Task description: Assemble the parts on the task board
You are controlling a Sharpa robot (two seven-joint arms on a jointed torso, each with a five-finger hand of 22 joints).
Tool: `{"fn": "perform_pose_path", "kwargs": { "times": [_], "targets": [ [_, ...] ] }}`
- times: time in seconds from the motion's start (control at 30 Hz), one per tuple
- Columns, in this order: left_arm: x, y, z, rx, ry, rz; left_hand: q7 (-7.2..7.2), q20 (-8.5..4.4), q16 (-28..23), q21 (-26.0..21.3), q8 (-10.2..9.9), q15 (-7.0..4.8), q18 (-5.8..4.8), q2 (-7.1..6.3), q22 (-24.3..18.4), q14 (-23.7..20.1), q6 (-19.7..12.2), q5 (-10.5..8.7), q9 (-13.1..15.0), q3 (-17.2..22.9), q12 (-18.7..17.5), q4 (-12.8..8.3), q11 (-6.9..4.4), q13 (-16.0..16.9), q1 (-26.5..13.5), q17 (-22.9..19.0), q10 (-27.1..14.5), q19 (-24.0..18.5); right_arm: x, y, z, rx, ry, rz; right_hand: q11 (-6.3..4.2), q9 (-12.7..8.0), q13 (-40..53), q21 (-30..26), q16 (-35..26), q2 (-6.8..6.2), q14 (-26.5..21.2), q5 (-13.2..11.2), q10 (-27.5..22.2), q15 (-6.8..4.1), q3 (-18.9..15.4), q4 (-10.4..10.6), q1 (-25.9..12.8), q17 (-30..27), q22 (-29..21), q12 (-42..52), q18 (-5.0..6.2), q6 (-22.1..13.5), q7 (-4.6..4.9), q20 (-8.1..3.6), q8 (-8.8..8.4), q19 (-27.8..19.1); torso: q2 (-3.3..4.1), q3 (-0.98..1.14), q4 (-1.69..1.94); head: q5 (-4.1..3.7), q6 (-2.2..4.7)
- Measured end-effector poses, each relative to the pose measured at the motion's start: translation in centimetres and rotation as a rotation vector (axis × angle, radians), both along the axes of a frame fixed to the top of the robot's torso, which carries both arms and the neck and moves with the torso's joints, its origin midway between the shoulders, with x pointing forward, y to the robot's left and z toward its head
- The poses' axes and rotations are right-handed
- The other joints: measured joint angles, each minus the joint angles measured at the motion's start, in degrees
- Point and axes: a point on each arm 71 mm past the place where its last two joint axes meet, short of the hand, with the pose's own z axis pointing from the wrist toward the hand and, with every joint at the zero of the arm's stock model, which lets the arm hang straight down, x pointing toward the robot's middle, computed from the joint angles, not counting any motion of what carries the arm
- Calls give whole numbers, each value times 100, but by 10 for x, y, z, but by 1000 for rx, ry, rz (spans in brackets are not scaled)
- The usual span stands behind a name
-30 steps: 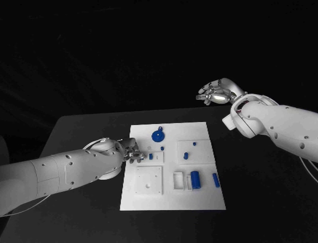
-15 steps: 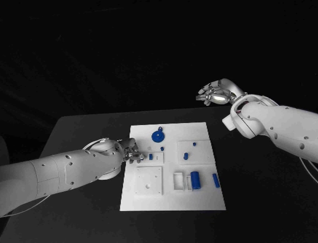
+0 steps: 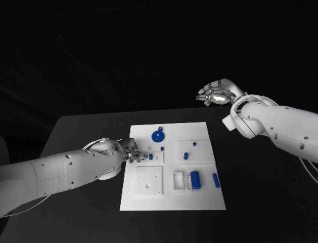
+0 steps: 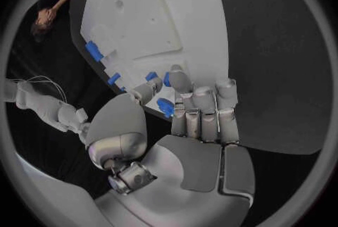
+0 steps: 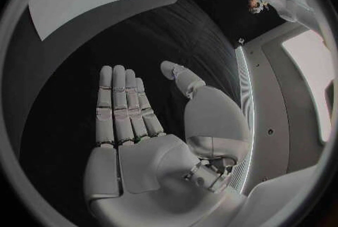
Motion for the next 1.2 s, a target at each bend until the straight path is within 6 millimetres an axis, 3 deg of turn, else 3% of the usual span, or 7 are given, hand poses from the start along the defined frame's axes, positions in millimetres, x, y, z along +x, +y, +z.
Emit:
{"fn": "perform_pose_path", "kwargs": {
  "times": [0.77, 0.97, 1.07, 1.2],
  "targets": [
    [1, 11, 0, -27, -7, 48, 34, 1, 0, 0, -1, 4, 0, -226, 4, -2, -49, 0, 58, 30, -22, 412, 0, 21, 0, 10, 0, 41, 0, 0, -2, 0, 4, 1, 0, 1, -4, -21, 0, 0, 0, 22, 0, 0, 0, 0, 0, -1, -2, 0, 0, 0, 0, 0, 0, 0, -1, -2, -5, -13, 28],
    [2, 21, 2, -101, 6, 110, 51, 1, -66, 0, -36, -10, 0, -397, 3, -49, -168, 0, 62, -91, -89, 558, 53, 20, -94, 5, -54, 41, 0, 0, -3, 0, 5, 1, 0, -5, -10, -21, 0, 0, 0, 22, 0, 0, 0, 0, 0, 0, 3, 0, 0, 0, 0, 0, 0, 0, -1, -2, -7, -19, 38],
    [4, 23, 6, -151, 11, 141, 82, 20, -90, -33, -46, -6, -1, -369, 3, -97, -245, 0, 66, -261, -123, 663, 71, 20, -149, -10, -118, -45, 0, 0, -3, 0, 5, 1, 0, -4, -10, -21, 0, 0, 0, 22, 0, 0, 0, 0, 0, 4, 3, 0, 0, 0, 0, 0, 0, 0, -1, -2, -7, -28, 43],
    [9, 24, 13, -236, 6, 180, 165, 72, -242, -139, -242, 61, 0, -292, 3, -289, -598, 0, 25, -381, -253, 726, 150, -3, -111, -59, -365, -226, 0, -1, -3, -1, 6, 0, 0, -4, -10, -21, 0, 0, 0, 22, 0, 0, 0, 0, 0, 4, 3, 0, 0, 0, 0, 0, 0, 0, -1, 2, -7, -38, 58]
  ]
}}
